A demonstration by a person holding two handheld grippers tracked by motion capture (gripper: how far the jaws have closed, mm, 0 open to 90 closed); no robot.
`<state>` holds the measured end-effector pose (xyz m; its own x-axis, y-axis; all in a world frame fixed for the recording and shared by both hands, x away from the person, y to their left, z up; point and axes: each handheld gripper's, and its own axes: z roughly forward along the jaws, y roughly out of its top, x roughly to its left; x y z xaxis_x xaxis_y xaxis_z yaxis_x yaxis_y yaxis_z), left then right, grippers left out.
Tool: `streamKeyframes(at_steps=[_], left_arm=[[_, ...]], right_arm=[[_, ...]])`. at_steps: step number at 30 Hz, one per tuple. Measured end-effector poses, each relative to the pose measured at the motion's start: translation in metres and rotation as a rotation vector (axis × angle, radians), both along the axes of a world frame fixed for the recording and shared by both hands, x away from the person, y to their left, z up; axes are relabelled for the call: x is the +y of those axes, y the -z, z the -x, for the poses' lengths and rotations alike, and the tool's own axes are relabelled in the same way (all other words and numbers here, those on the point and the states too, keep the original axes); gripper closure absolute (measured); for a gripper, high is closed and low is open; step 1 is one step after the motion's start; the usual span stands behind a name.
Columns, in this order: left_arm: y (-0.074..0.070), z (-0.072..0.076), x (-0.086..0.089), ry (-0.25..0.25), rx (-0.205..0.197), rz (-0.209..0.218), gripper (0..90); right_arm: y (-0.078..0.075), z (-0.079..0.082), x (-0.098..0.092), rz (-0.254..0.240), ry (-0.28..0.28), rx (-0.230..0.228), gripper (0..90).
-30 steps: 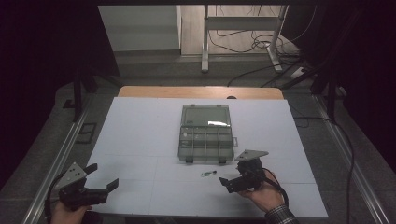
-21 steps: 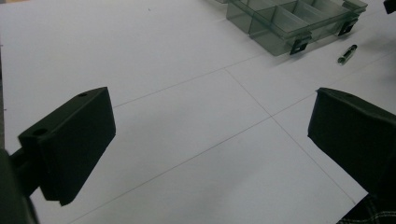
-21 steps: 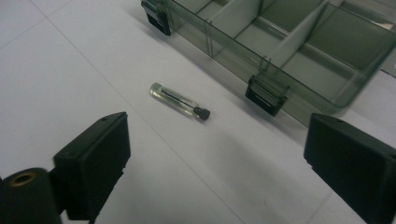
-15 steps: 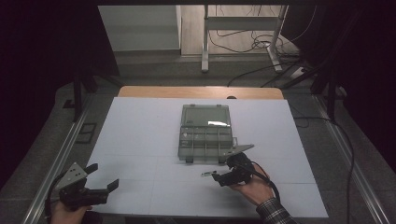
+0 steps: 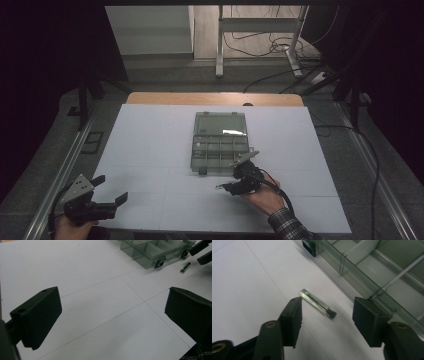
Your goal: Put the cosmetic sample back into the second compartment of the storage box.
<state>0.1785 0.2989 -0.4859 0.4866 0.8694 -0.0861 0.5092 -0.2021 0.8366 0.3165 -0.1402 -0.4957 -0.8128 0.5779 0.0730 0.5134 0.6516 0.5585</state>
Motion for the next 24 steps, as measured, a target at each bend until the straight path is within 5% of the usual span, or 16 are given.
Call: streamKeyframes(at_steps=[15, 20, 24], left_arm=[[0.000, 0.000, -0.001, 0.008, -0.001, -0.007, 1.5], [0.000, 0.000, -0.001, 0.010, -0.004, -0.011, 1.5], [0.000, 0.000, -0.001, 0.011, -0.004, -0.012, 1.4]], right_arm=[[0.012, -0.008, 0.020, 0.049, -0.083, 0.029, 65.2], [0.015, -0.005, 0.026, 0.116, -0.108, -0.008, 79.6], [0.014, -0.004, 0.027, 0.124, -0.109, -0.007, 81.2]])
